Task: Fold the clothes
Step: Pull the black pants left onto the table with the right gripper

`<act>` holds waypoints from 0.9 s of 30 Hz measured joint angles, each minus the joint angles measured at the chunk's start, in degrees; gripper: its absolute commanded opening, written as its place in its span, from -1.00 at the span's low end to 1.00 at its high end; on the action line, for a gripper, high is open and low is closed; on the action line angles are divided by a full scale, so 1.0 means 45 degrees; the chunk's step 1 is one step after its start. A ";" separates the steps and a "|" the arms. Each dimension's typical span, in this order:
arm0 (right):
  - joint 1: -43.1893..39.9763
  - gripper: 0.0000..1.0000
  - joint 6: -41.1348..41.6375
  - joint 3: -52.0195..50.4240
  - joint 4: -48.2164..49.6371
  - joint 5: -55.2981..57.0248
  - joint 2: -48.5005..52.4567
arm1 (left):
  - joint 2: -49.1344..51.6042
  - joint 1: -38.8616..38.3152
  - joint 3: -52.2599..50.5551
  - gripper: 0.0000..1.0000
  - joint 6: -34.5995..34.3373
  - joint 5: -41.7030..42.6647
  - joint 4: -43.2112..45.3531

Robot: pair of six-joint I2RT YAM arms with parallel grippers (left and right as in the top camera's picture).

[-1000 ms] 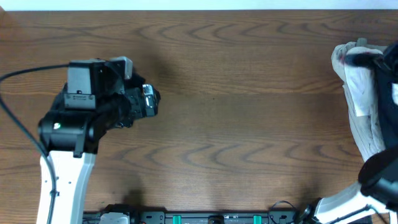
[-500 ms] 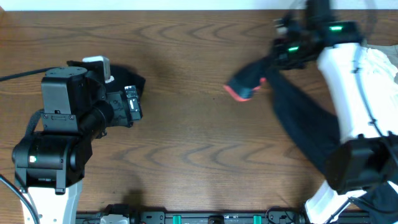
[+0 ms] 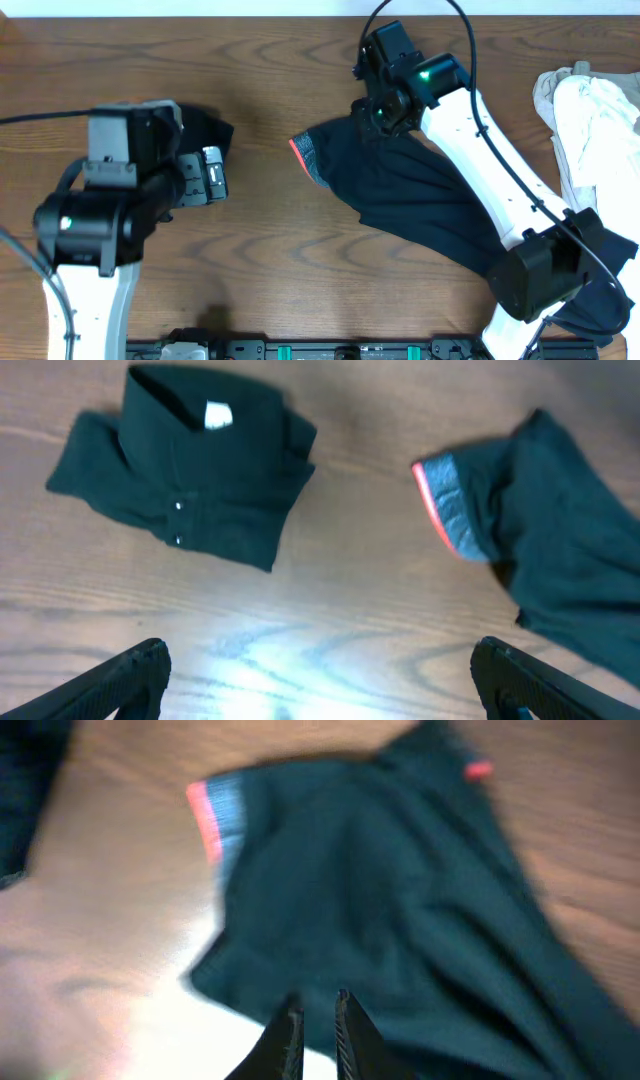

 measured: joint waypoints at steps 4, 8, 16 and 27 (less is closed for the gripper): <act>-0.0500 -0.32 0.0194 -0.0005 0.0068 0.0801 0.0000 | 0.0733 0.0000 -0.0034 0.95 0.0005 0.0432 0.0000; -0.1098 -0.21 0.0248 -0.0005 0.0719 0.1020 0.0000 | 0.1394 -0.0083 -0.0078 0.95 0.0000 0.0636 0.0063; -0.1579 0.01 0.0219 -0.0005 0.1297 0.0345 0.0962 | 0.2793 -0.0724 -0.0083 0.92 0.0350 0.1156 0.0933; -0.1987 0.03 0.0180 -0.0049 0.0607 -0.0194 0.1472 | 0.7961 -0.1749 -0.0087 0.79 0.0418 0.2890 0.3449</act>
